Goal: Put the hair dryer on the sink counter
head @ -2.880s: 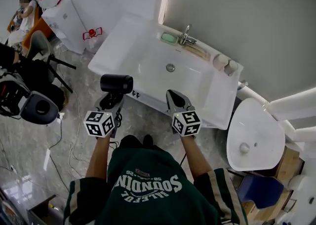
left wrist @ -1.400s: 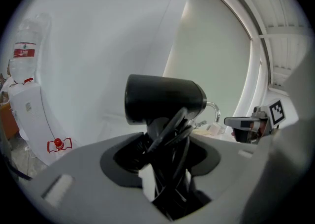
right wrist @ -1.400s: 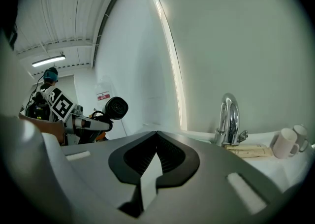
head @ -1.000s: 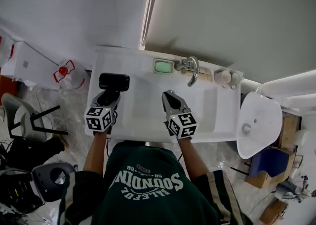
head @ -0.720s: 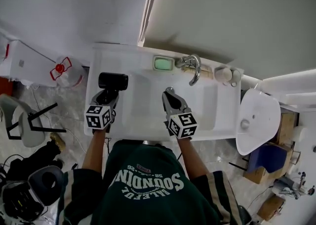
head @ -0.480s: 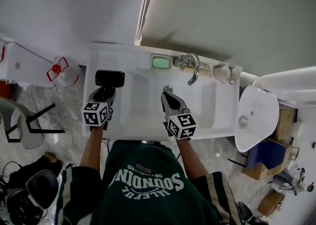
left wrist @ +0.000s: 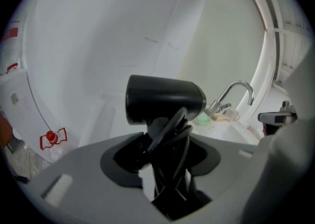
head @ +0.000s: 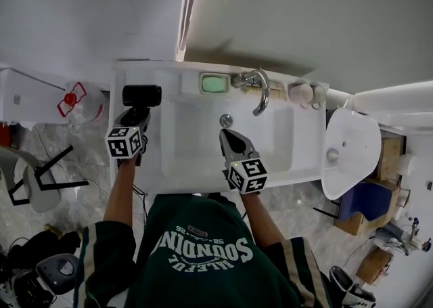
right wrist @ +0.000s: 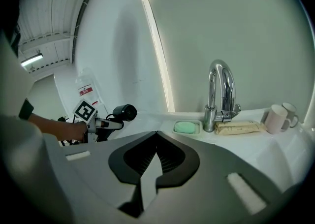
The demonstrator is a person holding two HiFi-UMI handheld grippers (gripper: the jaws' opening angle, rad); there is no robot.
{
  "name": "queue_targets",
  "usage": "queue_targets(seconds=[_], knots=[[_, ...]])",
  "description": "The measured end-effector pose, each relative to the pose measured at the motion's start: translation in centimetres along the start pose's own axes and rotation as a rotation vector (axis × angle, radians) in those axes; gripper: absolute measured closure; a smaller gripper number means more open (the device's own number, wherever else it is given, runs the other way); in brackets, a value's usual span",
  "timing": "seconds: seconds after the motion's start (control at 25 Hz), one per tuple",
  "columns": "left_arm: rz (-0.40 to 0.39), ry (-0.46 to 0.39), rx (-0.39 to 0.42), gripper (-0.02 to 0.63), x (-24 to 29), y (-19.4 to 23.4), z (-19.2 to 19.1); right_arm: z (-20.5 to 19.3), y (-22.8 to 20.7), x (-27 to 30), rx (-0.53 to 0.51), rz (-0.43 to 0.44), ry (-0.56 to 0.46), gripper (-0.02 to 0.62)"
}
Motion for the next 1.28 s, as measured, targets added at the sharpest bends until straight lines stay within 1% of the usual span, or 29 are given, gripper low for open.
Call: queue_targets(seconds=[0.32, 0.56, 0.84, 1.04, 1.28], knots=[[0.022, 0.040, -0.016, 0.347, 3.2, 1.8, 0.5, -0.8, -1.0, -1.3, 0.024, -0.046, 0.013, 0.592], [0.068, 0.096, -0.011, 0.347, 4.9, 3.0, -0.2, -1.5, -1.5, -2.3, 0.039, -0.085, 0.019, 0.592], [0.082, 0.154, -0.005, 0.347, 6.4, 3.5, -1.2, -2.2, -1.8, -3.2, 0.054, -0.119, 0.024, 0.592], [0.134, 0.201, -0.013, 0.347, 7.0, 3.7, -1.9, -2.7, -2.1, -4.2, 0.070, -0.148, 0.023, 0.592], [0.161, 0.209, -0.037, 0.347, 7.1, 4.1, -2.2, -3.1, -2.2, -4.9, 0.082, -0.169, 0.021, 0.592]])
Point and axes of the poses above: the fingertips, and each gripper's own axes: x forward along the fingers, y to its left, z out of its top, the point moved 6 cm from there along -x, backward along the fingers, and after that the axes turned 1 degree about z, right-handed, at the moved point
